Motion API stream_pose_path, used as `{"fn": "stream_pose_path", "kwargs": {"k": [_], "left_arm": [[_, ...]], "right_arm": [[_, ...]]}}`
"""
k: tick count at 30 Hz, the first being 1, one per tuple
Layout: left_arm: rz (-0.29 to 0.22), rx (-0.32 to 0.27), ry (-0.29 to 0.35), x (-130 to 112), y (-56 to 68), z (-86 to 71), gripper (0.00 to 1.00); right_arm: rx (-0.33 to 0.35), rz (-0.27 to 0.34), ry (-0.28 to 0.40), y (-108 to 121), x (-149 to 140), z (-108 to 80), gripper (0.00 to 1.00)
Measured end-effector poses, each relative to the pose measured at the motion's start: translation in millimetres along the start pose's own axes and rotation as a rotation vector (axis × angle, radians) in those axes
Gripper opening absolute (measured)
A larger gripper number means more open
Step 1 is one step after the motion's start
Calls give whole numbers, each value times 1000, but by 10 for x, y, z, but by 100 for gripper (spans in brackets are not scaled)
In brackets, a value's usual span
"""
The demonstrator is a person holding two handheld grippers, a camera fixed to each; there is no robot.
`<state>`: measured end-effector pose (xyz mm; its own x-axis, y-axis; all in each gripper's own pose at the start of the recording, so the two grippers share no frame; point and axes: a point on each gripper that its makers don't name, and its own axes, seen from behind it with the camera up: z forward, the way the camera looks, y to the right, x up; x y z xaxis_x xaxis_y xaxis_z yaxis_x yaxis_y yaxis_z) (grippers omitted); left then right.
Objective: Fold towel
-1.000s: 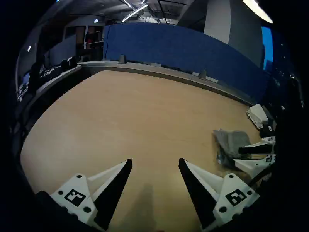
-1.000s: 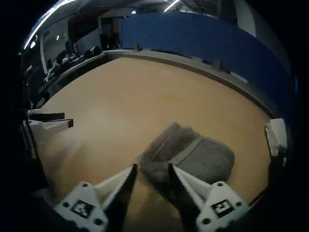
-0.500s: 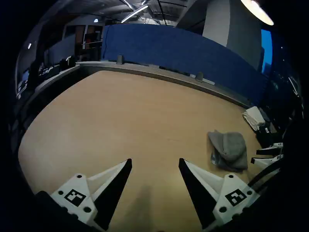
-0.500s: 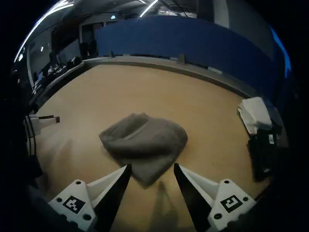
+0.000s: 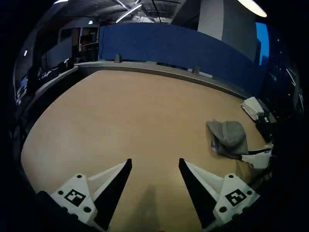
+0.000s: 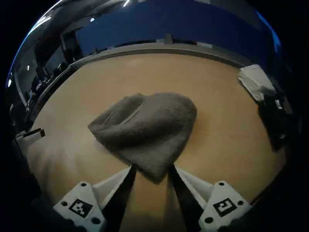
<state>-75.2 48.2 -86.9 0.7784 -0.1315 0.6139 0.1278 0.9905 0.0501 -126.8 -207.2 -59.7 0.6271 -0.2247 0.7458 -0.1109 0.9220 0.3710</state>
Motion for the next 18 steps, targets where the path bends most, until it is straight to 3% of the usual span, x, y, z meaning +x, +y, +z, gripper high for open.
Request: {"fn": "stream_pose_path", "kwargs": {"k": [1,2,8,12,18], "left_arm": [[4,1,-2,-11,-10,-6,90],[7,3,-4,-22,-20,-11,90],[10,3,-4,-30,-23,-8,90],[-18,-8,5,13,48,57,90],[-41,-42,23,111,273,152,90]], "right_arm": [[-7,-2,-1,-1,19,10,21],[-14,-4,-2,-2,37,20,13],[21,-39,-20,-15,123,-188,11],[46,-51,-22,105,161,-537,10],[46,-33,-41,465,90,-1029,10]]}}
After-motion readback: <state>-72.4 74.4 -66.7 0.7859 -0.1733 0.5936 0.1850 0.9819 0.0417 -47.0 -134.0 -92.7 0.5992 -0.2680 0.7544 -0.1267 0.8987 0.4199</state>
